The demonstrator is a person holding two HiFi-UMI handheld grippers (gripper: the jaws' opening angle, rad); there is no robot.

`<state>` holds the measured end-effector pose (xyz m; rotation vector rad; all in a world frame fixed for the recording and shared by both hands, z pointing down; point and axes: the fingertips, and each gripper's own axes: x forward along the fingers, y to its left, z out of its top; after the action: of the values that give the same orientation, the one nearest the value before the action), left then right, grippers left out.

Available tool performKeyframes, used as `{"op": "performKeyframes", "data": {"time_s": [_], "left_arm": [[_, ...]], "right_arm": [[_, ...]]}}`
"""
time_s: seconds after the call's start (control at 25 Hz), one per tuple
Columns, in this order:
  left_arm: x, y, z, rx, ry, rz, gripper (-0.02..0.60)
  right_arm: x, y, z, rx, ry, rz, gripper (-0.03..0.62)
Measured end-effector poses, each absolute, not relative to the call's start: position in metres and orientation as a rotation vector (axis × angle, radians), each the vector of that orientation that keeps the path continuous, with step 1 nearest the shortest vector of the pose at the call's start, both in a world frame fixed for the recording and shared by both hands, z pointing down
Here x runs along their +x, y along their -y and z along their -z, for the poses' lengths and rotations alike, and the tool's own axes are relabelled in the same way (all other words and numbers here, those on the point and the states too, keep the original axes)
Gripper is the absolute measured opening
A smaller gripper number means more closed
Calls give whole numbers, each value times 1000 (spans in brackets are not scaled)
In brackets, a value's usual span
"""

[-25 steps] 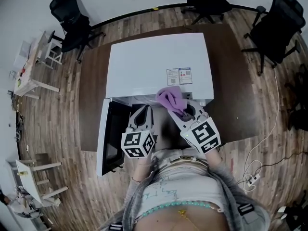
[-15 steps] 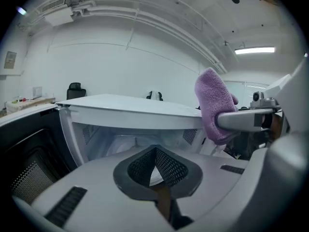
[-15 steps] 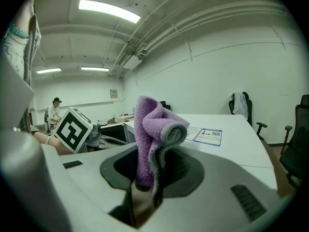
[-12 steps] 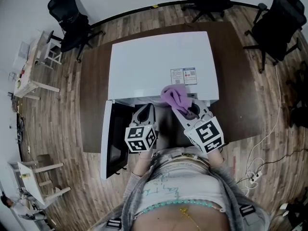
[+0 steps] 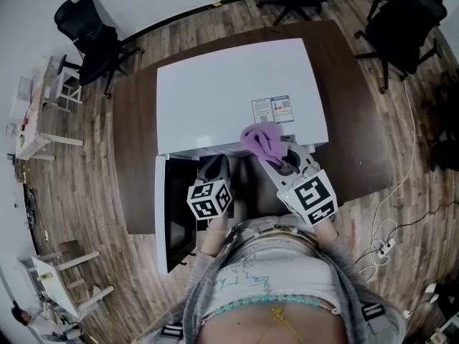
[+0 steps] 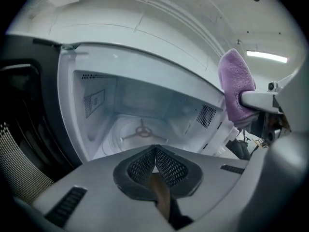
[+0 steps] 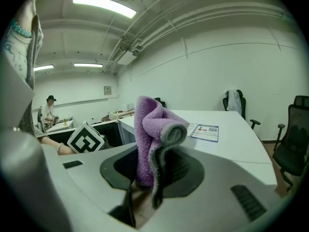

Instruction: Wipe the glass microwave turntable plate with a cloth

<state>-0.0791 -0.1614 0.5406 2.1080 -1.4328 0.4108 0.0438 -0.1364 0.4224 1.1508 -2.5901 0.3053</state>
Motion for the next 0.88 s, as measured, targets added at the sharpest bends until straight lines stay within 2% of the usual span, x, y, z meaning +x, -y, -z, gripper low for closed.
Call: {"op": "performKeyframes", "data": {"time_s": [0.72,0.8,0.88], "left_arm": [[-90,161,-604,1777,1291,-116,15],[-83,159,-609,1733,1236,-61,35],[-76,158,-613,1673,1166,27,96]], "right_arm": [[35,138,-430,1115,2553,-301,117],[36,139,-430,1112,2558,-298,117],[36,139,-429,1108,2561,-298,117]]}}
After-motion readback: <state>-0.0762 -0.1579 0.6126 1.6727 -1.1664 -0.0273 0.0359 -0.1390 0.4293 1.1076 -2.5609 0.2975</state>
